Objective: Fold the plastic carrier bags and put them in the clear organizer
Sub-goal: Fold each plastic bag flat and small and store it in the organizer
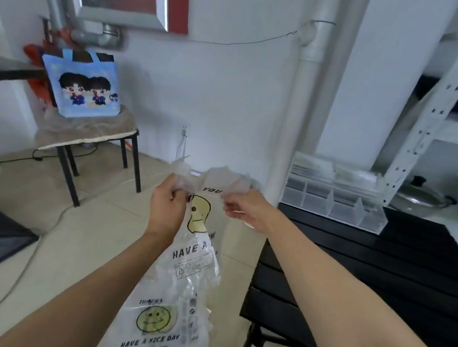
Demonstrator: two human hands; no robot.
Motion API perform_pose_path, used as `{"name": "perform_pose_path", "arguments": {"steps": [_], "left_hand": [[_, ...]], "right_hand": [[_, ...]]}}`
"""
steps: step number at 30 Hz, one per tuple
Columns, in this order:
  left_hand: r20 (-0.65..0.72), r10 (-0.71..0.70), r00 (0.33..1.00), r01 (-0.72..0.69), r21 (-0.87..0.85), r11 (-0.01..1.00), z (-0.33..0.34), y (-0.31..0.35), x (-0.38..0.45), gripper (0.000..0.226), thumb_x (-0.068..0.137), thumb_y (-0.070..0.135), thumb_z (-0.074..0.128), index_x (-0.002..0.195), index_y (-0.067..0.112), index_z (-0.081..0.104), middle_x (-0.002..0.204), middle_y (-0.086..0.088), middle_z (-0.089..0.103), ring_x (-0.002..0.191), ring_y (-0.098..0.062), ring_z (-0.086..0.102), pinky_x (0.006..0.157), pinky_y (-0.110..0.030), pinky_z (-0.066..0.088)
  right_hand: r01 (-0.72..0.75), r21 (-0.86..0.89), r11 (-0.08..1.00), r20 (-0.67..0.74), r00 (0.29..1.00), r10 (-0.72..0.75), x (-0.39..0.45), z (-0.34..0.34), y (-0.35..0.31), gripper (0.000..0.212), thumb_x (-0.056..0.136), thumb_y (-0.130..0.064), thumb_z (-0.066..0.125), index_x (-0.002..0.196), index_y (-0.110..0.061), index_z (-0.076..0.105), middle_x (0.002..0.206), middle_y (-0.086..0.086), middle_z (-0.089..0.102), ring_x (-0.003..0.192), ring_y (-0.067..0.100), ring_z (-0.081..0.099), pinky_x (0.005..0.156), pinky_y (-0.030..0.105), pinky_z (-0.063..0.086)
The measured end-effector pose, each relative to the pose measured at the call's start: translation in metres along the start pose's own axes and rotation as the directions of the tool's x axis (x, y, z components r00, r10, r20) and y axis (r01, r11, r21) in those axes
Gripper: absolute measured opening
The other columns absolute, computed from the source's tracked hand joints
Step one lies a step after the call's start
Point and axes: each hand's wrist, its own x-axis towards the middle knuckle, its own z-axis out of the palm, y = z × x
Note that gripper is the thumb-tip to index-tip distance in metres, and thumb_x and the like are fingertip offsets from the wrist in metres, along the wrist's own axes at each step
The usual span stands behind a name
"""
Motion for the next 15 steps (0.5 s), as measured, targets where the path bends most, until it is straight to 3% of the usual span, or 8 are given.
{"name": "perform_pose_path", "arguments": {"steps": [2,4,6,8,10,11,13,15], "left_hand": [[0.07,0.168,0.983,-0.18,0.229,0.957,0.007,0.011,-0.001,0.014,0.085,-0.005,0.048,0.085,0.006,0.056,0.081,-0.005,0.054,0.075,-0.018,0.05,0.062,-0.027,0.037],[0.102,0.311,0.945,-0.323,0.442,0.837,0.012,0.016,0.002,0.009,0.083,0.001,0.055,0.089,0.007,0.057,0.086,-0.006,0.053,0.08,-0.024,0.049,0.067,-0.031,0.032],[0.128,0.378,0.917,-0.374,0.607,0.701,0.021,0.028,0.004,0.012,0.08,0.008,0.061,0.092,0.004,0.06,0.089,-0.01,0.055,0.083,-0.029,0.05,0.069,-0.033,0.034],[0.135,0.398,0.907,-0.381,0.666,0.641,0.033,0.04,0.005,0.012,0.079,0.011,0.064,0.089,0.003,0.062,0.087,-0.011,0.057,0.08,-0.03,0.051,0.065,-0.035,0.037],[0.108,0.335,0.936,-0.328,0.611,0.721,0.049,0.054,0.001,0.013,0.083,0.012,0.061,0.093,0.004,0.063,0.091,-0.01,0.06,0.076,-0.03,0.056,0.062,-0.035,0.043],[0.083,0.284,0.955,-0.282,0.545,0.789,0.058,0.061,-0.003,0.016,0.086,0.013,0.059,0.099,0.006,0.063,0.098,-0.008,0.062,0.076,-0.029,0.059,0.064,-0.036,0.047],[0.07,0.228,0.971,-0.238,0.356,0.904,0.075,0.069,-0.012,0.023,0.09,0.012,0.054,0.111,0.013,0.061,0.109,-0.002,0.064,0.077,-0.023,0.063,0.071,-0.036,0.052],[0.153,0.188,0.97,-0.206,0.107,0.973,0.091,0.073,-0.023,0.032,0.092,0.009,0.049,0.121,0.021,0.055,0.119,0.005,0.061,0.086,-0.015,0.065,0.079,-0.036,0.054]], "right_hand": [[0.103,-0.051,0.993,-0.128,0.986,-0.109,-0.019,-0.018,-0.011,0.02,0.086,-0.005,0.07,0.105,-0.001,0.065,0.091,0.012,0.067,0.078,0.019,0.064,0.083,0.031,0.058],[0.179,-0.088,0.98,-0.231,0.953,-0.195,-0.034,-0.038,-0.019,0.02,0.087,-0.007,0.068,0.105,-0.002,0.068,0.101,0.013,0.071,0.088,0.021,0.067,0.087,0.032,0.057],[0.256,-0.088,0.963,-0.311,0.911,-0.271,-0.049,-0.06,-0.026,0.02,0.086,-0.01,0.07,0.104,-0.002,0.071,0.101,0.013,0.072,0.09,0.021,0.069,0.087,0.034,0.057],[0.323,-0.101,0.941,-0.386,0.859,-0.337,-0.064,-0.081,-0.032,0.018,0.085,-0.012,0.073,0.101,-0.005,0.072,0.095,0.007,0.073,0.085,0.017,0.069,0.08,0.025,0.057],[0.365,-0.144,0.92,-0.457,0.8,-0.389,-0.082,-0.097,-0.039,0.015,0.086,-0.009,0.071,0.1,-0.004,0.072,0.084,0.002,0.069,0.075,0.011,0.064,0.061,0.012,0.051],[0.374,-0.16,0.914,-0.496,0.77,-0.402,-0.09,-0.104,-0.041,0.014,0.087,-0.007,0.068,0.099,0.0,0.071,0.082,0.003,0.067,0.073,0.012,0.061,0.056,0.013,0.048],[0.368,-0.202,0.908,-0.546,0.727,-0.416,-0.101,-0.121,-0.043,0.014,0.088,-0.003,0.061,0.097,0.002,0.071,0.085,0.009,0.067,0.071,0.014,0.058,0.059,0.023,0.047],[0.364,-0.21,0.907,-0.587,0.695,-0.415,-0.11,-0.136,-0.039,0.018,0.092,-0.001,0.053,0.094,0.003,0.07,0.089,0.014,0.067,0.069,0.012,0.057,0.056,0.02,0.047]]}}
